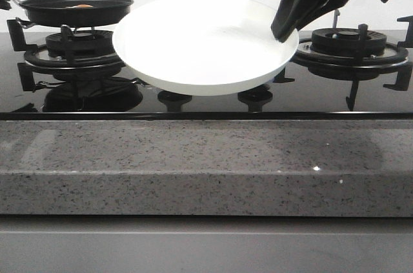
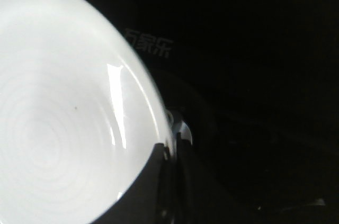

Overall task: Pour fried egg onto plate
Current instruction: 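Grasp the green pan handle with the left gripper and lift the pan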

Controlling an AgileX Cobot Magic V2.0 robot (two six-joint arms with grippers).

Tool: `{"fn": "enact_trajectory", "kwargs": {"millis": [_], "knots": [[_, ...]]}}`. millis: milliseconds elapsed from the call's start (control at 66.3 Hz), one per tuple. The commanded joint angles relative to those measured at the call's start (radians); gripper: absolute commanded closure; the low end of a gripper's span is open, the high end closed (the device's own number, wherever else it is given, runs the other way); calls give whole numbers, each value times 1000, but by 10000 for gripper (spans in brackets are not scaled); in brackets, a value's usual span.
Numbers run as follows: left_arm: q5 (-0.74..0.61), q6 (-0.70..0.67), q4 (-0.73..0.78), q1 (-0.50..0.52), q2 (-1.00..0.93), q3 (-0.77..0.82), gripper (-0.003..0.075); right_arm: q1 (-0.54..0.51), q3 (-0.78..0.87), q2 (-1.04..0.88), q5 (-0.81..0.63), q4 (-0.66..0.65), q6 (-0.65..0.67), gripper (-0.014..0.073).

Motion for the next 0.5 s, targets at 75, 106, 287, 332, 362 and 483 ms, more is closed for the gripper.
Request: {"fn": "enact_trajectory", "kwargs": {"millis": [75,106,287,332,362,483], "knots": [[71,28,-78,0,-63,-30,740,-3,-24,-44,-47,14,-7,662],[71,28,-89,0,-65,-30,740,-3,-24,-44,-47,14,-7,662],[71,31,-117,0,-97,-30,740,-3,-24,-44,-47,14,-7,662],[71,31,-121,0,-108,-30,740,-3,-24,-44,-47,14,-7,662],[71,31,-127,0,-116,-30,740,-3,-24,-44,-47,14,-7,662],[71,44,-142,0,-150,-30,740,-3,-24,-44,-47,14,-7,662]]}}
